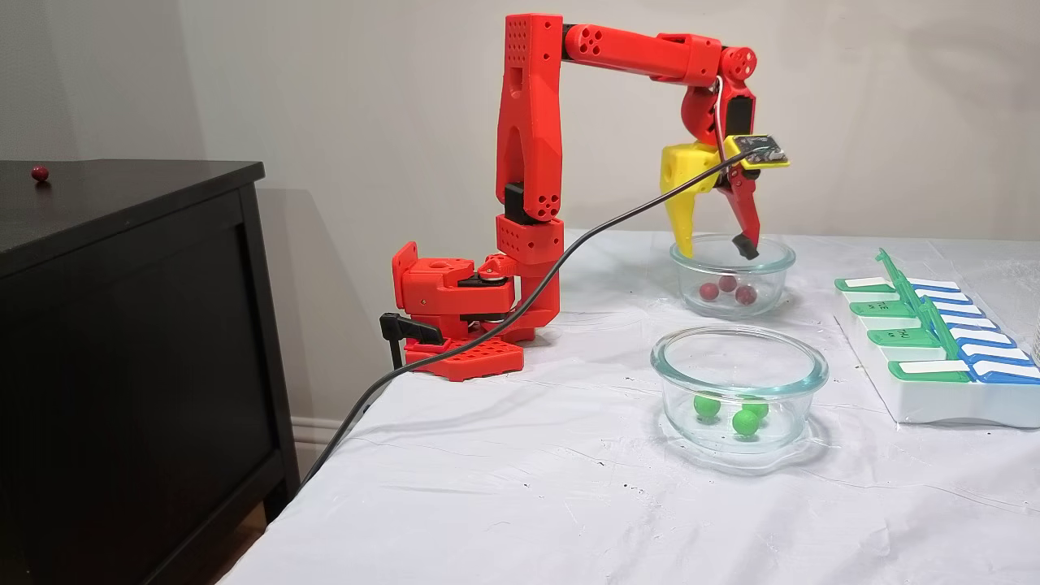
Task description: Sort medicines into box.
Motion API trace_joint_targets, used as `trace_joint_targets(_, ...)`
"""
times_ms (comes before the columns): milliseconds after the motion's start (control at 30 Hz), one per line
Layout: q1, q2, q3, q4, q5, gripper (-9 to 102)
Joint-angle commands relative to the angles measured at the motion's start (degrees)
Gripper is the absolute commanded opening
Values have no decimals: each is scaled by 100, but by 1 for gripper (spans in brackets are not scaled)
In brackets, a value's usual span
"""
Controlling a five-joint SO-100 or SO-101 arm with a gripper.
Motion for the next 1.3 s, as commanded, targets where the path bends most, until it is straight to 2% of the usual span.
trace_joint_targets(0,-35,255,-62,-176,167,44)
trace_joint_targets(233,-35,-53,-18,-334,272,46)
trace_joint_targets(533,26,-229,-88,-334,211,37)
trace_joint_targets(1033,-70,-571,-44,-431,272,38)
trace_joint_targets(1267,-185,-624,-9,-492,264,33)
